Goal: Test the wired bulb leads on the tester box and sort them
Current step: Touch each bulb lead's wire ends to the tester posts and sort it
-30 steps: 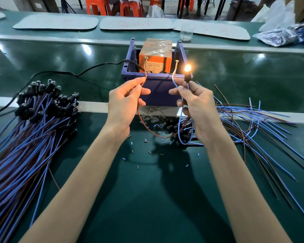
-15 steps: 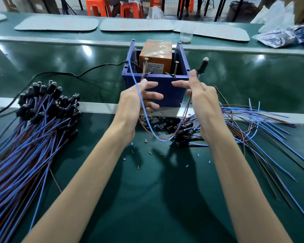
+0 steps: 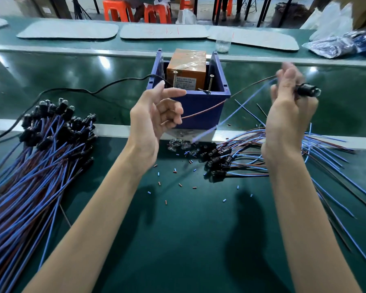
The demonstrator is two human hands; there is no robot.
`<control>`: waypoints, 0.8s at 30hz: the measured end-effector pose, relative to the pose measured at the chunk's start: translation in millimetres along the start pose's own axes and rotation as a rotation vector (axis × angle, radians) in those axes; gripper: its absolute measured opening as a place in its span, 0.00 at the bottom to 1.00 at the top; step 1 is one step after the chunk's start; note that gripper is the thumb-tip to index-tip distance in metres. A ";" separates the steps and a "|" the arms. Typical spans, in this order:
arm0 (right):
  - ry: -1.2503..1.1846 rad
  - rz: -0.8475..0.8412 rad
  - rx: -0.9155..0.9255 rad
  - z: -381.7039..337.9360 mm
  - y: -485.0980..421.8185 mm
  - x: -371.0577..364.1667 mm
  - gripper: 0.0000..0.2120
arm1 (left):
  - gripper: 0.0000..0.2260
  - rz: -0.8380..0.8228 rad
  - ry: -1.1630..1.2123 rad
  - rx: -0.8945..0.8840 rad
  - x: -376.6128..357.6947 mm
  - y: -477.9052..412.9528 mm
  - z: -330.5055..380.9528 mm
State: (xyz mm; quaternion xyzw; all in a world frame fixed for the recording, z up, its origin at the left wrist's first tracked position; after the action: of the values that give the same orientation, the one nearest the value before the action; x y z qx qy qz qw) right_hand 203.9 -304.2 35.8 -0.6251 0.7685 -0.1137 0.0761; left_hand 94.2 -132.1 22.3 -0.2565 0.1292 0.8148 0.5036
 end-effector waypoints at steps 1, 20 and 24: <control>0.103 0.062 0.090 -2.2 -1.0 4.2 0.14 | 0.18 -0.003 -0.003 -0.002 0.3 0.3 0.5; 1.349 -1.064 0.147 50.6 12.9 -6.0 0.17 | 0.14 0.068 -0.284 0.040 4.9 -5.3 -7.2; 1.302 -1.032 0.169 50.2 6.9 -2.2 0.14 | 0.14 0.040 -0.356 0.081 4.5 -6.0 -11.6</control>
State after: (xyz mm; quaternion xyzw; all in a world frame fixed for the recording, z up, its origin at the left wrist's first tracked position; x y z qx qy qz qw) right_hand 210.8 -304.7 -14.4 -0.7001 0.2649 -0.5300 -0.3984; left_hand 101.2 -131.4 10.4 -0.0851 0.0757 0.8514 0.5121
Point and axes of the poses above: each hand's wrist, its own y-axis away from the middle knuckle, its own x-axis out of the back of the hand, z = x × y, the point moved 3 cm from there along -y, towards the middle knuckle, and after that the axes turned 12 degrees about y, right-handed, at the moved point
